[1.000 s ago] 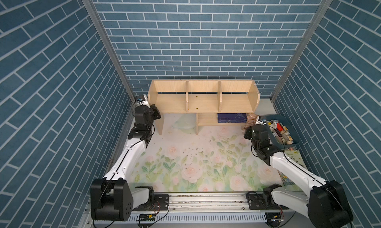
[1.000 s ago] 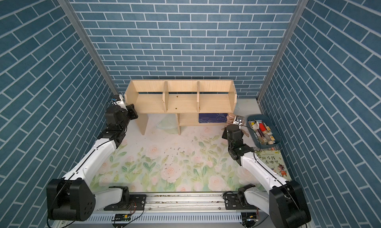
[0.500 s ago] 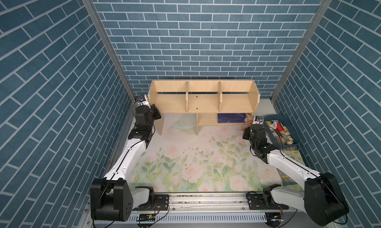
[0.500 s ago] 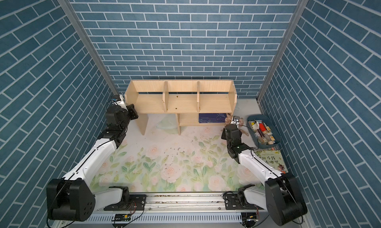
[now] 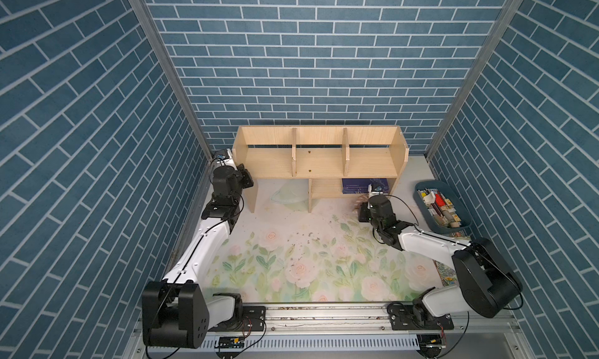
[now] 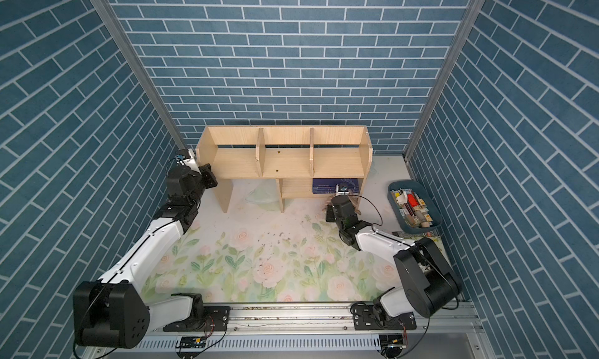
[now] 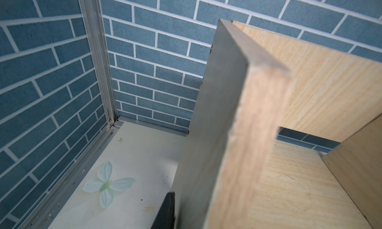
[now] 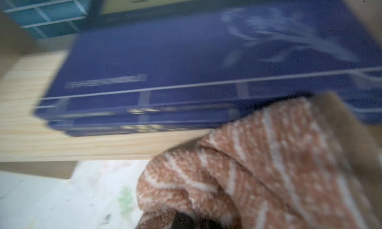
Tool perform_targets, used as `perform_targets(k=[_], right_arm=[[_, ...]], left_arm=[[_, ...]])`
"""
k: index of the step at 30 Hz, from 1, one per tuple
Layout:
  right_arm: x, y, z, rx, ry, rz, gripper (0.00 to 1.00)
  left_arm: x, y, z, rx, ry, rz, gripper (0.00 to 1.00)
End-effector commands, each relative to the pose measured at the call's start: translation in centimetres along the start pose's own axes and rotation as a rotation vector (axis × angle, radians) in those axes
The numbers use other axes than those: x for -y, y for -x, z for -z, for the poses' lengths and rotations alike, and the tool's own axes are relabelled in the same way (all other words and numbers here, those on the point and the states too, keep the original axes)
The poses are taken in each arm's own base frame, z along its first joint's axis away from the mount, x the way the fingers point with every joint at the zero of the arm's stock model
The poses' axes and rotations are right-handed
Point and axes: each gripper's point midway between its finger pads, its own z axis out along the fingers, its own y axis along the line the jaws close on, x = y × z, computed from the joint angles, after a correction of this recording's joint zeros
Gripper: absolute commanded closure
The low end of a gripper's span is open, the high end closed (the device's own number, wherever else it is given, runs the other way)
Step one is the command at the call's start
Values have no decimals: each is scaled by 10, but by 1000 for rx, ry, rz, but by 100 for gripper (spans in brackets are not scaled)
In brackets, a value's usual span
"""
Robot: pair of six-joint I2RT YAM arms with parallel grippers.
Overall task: Wipe the bookshelf clean with a cloth
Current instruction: Hold the shelf at the center of the board.
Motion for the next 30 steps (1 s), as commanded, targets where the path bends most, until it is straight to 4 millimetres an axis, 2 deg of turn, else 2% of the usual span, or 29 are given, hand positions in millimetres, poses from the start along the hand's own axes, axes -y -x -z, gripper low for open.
perform_targets(k=[1, 5, 8, 10, 13, 17, 21, 30], right_arm=[[-58, 6, -10, 43, 102, -4, 100], [-126, 4, -19, 41, 208, 27, 100], [-163, 13, -21, 44, 238, 78, 100], [-181, 35, -12, 80, 261, 83, 100], [-191, 68, 9, 147, 290, 50, 100], [-207, 96, 40, 206, 372, 27, 100], [-232, 108, 49, 226, 433, 28, 100], [-316, 111, 69, 296, 570, 95, 100]], left_arm=[[14, -9, 1, -37, -45, 67, 100], [16, -9, 1, -37, -53, 70, 100], [16, -12, 1, -42, -49, 67, 100], [18, -15, -1, -51, -53, 76, 100], [23, -17, -3, -67, -76, 85, 100], [19, -12, 0, -49, -57, 78, 100], [20, -12, 0, -50, -61, 80, 100], [20, -10, 2, -43, -66, 83, 100]])
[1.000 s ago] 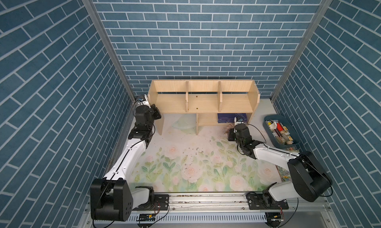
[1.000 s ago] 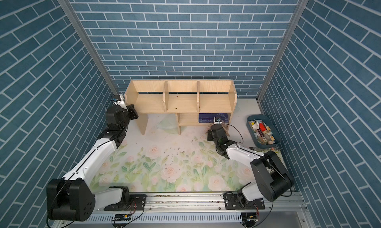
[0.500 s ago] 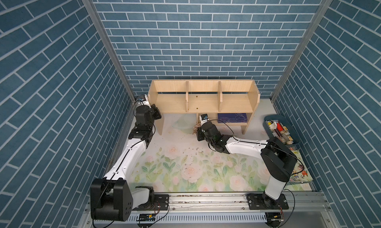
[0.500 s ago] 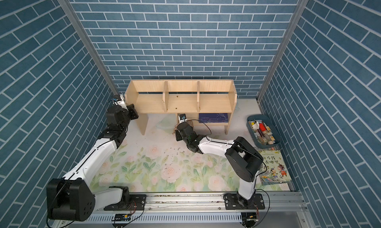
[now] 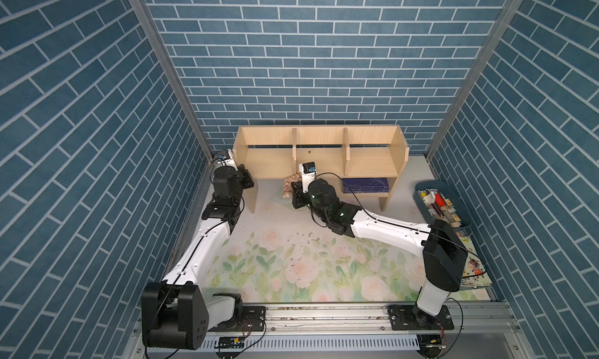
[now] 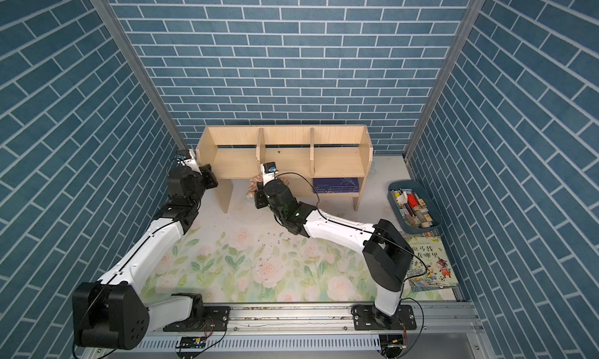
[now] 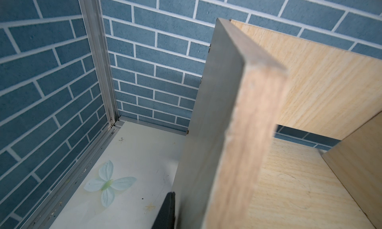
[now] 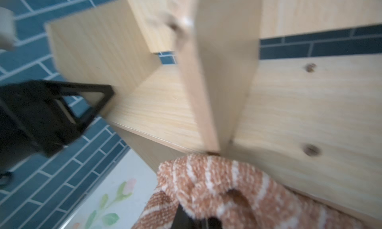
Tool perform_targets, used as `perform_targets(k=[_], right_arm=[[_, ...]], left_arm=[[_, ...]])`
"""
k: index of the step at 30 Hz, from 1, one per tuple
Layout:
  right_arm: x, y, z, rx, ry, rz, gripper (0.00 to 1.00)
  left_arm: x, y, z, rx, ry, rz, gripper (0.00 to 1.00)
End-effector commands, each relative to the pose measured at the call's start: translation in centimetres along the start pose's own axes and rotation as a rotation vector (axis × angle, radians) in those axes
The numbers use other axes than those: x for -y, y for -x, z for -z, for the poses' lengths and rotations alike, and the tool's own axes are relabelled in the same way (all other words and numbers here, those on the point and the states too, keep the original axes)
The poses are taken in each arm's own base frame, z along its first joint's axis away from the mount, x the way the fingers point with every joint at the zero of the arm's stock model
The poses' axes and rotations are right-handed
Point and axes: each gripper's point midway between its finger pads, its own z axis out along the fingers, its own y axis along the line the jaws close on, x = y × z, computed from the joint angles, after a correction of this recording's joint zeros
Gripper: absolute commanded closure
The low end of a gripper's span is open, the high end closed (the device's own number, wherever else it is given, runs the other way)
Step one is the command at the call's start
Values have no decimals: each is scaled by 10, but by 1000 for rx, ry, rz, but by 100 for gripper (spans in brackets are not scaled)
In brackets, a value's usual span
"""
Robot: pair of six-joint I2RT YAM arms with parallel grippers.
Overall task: Wipe the bookshelf clean with a cloth
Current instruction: Hold the shelf at the center of the board.
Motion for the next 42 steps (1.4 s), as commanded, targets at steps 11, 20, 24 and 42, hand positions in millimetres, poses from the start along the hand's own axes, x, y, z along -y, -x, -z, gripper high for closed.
perform_targets(k=[11, 20, 24, 42], right_arm=[[-100, -54, -80, 9, 231, 63, 100], [-105, -172, -123, -133, 303, 7, 100], [-97, -187, -123, -163, 288, -13, 100], [95, -22, 44, 3, -320, 87, 100]], left_arm=[[22, -5, 3, -32, -84, 93, 100], [21, -1, 6, -20, -79, 91, 100], [21, -1, 6, -19, -83, 93, 100], [22, -3, 5, -29, -87, 93, 100]])
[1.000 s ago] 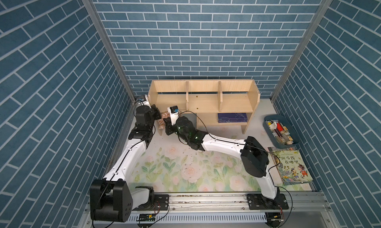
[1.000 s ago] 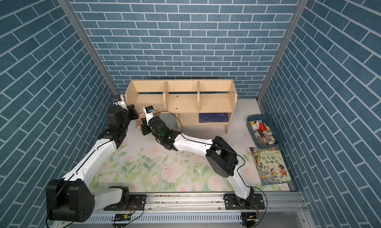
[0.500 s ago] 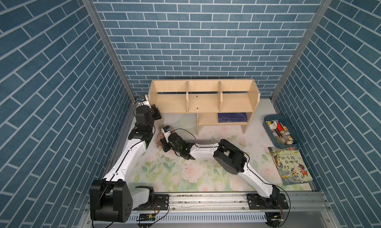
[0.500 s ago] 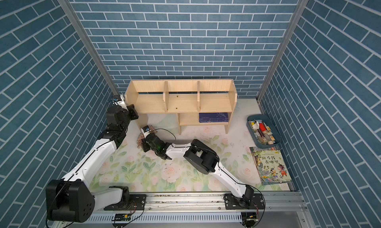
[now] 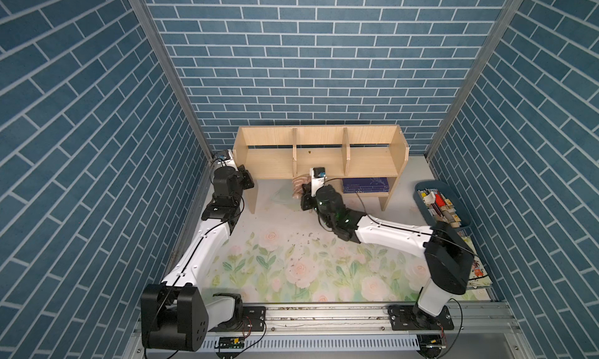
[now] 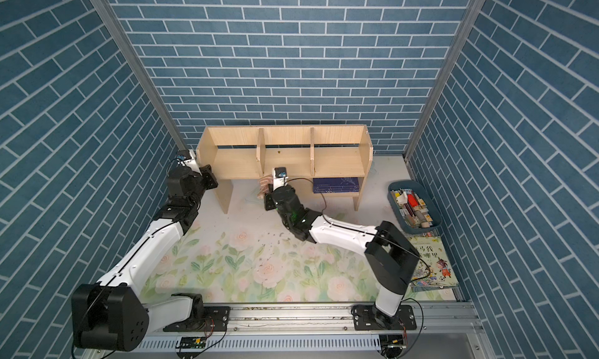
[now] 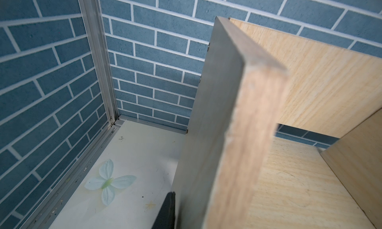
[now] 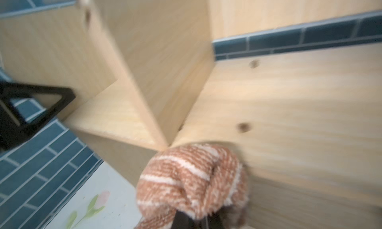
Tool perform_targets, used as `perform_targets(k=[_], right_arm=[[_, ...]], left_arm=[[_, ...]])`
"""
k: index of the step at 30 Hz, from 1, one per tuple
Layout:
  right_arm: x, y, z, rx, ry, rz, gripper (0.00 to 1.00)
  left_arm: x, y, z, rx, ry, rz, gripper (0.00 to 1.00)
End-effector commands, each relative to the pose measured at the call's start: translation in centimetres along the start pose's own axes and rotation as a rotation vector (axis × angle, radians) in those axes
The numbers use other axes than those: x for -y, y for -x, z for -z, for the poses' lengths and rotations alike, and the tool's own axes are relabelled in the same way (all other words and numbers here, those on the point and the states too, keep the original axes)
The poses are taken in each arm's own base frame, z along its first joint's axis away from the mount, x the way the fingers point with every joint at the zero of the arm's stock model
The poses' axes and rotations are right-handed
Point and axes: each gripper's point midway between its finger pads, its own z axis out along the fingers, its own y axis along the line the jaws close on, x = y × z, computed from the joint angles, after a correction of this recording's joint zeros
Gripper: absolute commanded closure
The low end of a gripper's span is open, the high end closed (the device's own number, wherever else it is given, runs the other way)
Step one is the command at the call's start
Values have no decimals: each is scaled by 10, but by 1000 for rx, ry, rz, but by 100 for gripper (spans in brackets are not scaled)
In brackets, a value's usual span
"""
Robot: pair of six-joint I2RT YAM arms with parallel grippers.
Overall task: Wipe the bookshelf clean with a cloth
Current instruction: Hold the shelf at the center of the board.
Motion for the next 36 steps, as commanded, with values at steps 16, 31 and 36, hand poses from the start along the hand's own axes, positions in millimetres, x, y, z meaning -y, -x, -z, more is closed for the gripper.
perform_targets(k=[16, 31, 36], right_arm=[[55, -149, -10, -298, -114, 74, 100], [107, 38, 74, -69, -339, 18, 100], [146, 74, 123, -25, -419, -62, 100]], left_arm=[[19, -5, 1, -26, -72, 90, 100], [19, -6, 0, -28, -74, 89, 100], [19, -9, -2, -39, -75, 90, 100]])
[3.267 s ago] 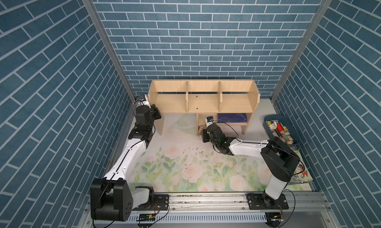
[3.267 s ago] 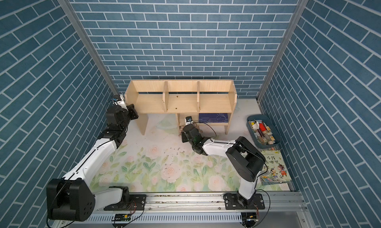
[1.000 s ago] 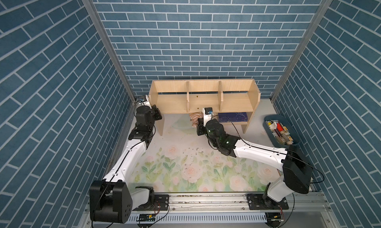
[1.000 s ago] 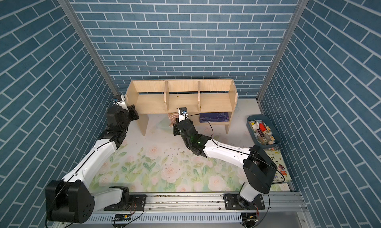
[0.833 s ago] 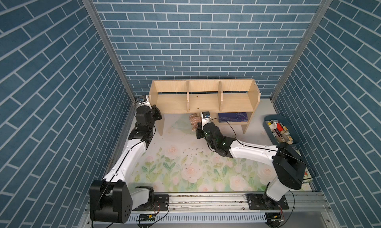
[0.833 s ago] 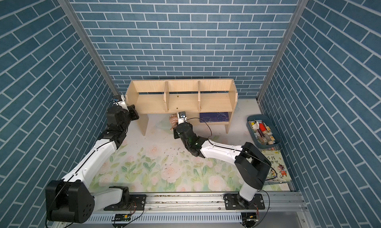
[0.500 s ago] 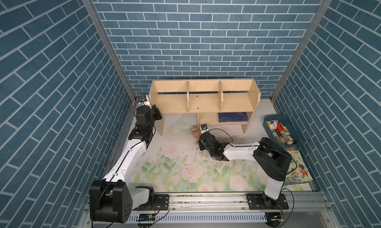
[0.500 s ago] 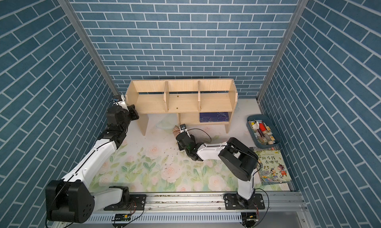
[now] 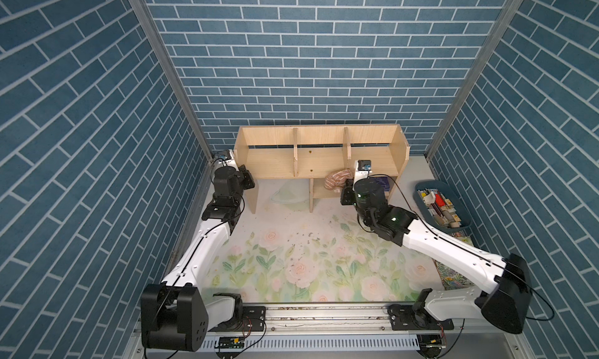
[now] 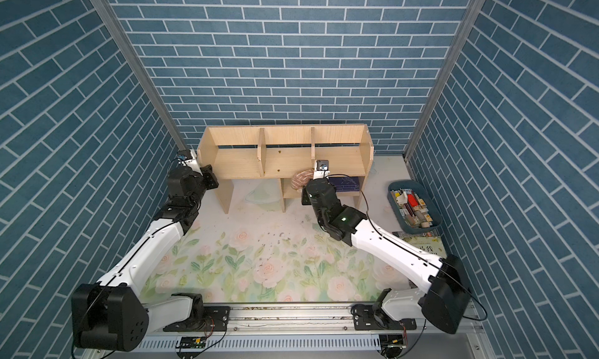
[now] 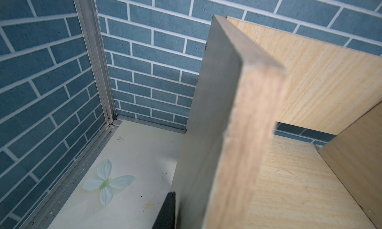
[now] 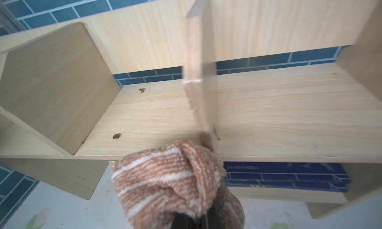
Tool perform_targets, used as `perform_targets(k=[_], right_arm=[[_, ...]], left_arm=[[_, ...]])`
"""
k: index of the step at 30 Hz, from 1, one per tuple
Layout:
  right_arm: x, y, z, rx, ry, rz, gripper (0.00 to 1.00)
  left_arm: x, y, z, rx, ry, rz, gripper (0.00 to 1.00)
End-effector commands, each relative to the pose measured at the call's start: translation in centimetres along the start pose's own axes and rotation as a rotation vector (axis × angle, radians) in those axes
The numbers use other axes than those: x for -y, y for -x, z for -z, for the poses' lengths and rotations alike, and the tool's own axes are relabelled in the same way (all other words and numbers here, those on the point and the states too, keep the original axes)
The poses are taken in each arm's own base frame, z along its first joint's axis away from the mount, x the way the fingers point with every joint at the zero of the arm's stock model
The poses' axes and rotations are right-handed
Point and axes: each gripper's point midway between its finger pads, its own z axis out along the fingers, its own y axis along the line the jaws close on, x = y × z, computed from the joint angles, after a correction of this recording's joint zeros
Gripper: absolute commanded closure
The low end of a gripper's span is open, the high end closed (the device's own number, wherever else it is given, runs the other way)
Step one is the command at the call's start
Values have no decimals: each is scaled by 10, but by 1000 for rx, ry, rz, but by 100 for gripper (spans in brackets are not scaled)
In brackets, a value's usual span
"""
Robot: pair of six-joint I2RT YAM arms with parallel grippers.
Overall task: Wipe the bookshelf clean with a cloth
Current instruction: Hold the shelf at the center of the board.
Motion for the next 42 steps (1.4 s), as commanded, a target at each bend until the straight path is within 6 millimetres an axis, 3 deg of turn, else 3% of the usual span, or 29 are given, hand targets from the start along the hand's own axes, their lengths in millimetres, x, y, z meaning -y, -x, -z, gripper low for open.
perform_targets(k=[1, 6, 10, 13, 15, 18, 21, 23, 26, 29, 32, 37, 40, 42], right_arm=[[45, 21, 20, 13, -120, -51, 100], [65, 60, 3, 24, -153, -54, 100], [68, 75, -35, -1, -178, -31, 100], [57, 58, -64, -66, -132, -20, 100], [47, 35, -74, -112, -70, -30, 100], [56, 1, -75, -162, -78, -40, 100], [82, -15, -66, -198, -184, -27, 100], [105, -13, -56, -201, -279, -20, 100], [135, 6, -44, -168, -412, -23, 100], [142, 30, -48, -133, -439, -33, 100], [125, 54, -66, -88, -376, -22, 100], [66, 78, -100, -23, -112, -76, 100], [37, 73, -104, -22, -22, -60, 100], [30, 61, -100, -42, -17, -40, 100]], left_arm=[[16, -7, -1, -31, -65, 96, 100], [16, -7, -1, -29, -63, 93, 100], [17, -8, -2, -33, -69, 94, 100], [17, -8, -2, -32, -69, 94, 100], [16, -7, -1, -30, -61, 91, 100], [16, -8, -2, -32, -62, 89, 100], [17, -7, -1, -31, -66, 90, 100], [18, -9, -2, -36, -70, 92, 100], [19, -9, -3, -38, -77, 95, 100], [17, -8, -2, -34, -67, 92, 100], [17, -8, -2, -35, -65, 88, 100], [15, -7, -1, -28, -55, 83, 100], [14, -7, -1, -27, -51, 80, 100], [15, -6, -1, -26, -54, 81, 100]])
